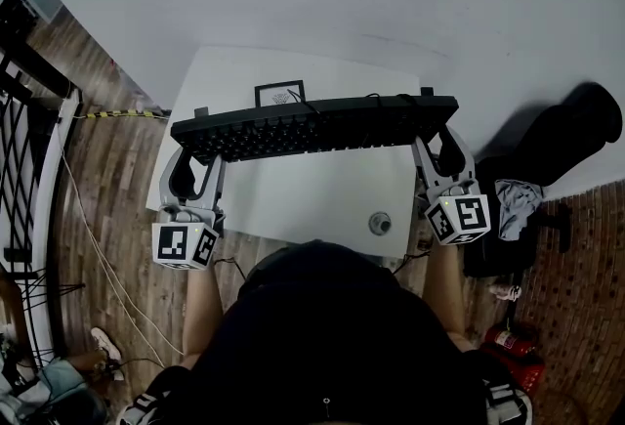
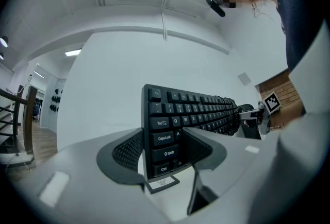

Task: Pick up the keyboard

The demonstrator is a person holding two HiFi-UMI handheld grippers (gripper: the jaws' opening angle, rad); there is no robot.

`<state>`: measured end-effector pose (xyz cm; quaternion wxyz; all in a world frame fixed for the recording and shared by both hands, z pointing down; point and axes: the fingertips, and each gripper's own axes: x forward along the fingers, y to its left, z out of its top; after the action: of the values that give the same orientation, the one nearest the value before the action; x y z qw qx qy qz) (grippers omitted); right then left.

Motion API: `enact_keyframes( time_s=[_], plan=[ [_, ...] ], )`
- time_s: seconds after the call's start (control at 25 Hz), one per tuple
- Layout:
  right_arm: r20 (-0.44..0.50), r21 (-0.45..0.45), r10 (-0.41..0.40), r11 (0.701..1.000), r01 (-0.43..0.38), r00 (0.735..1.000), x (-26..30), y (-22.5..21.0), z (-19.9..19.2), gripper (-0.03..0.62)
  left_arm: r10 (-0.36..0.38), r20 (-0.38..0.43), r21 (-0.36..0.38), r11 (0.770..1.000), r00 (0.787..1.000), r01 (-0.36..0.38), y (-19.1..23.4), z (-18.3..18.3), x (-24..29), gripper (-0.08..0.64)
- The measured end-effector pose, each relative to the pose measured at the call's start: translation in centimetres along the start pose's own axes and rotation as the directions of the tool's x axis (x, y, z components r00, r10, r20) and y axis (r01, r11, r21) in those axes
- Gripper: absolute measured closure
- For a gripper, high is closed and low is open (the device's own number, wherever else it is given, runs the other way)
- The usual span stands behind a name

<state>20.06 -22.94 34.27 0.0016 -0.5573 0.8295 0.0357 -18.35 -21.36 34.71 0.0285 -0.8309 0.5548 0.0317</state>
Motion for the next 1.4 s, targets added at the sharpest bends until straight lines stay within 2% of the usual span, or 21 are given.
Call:
enact_keyframes(
  time_s=[0.76,1.4],
  plan=[
    [0.028,-0.001,0.030,1.000,-0.030,0.999,0.3,-0.3,0.5,0.369,0.026,0.040,0.033,0.999,0.999,-0.027,-0.6,1.3,-0.7,0.313],
    [0.000,0.010,0.028,1.000,-0.028,1.000,0.4,-0.1,0.0,0.377,0.039,0.019,0.027,0.999,0.999,-0.039,-0.6,1.1,-1.2,0.313]
  ],
)
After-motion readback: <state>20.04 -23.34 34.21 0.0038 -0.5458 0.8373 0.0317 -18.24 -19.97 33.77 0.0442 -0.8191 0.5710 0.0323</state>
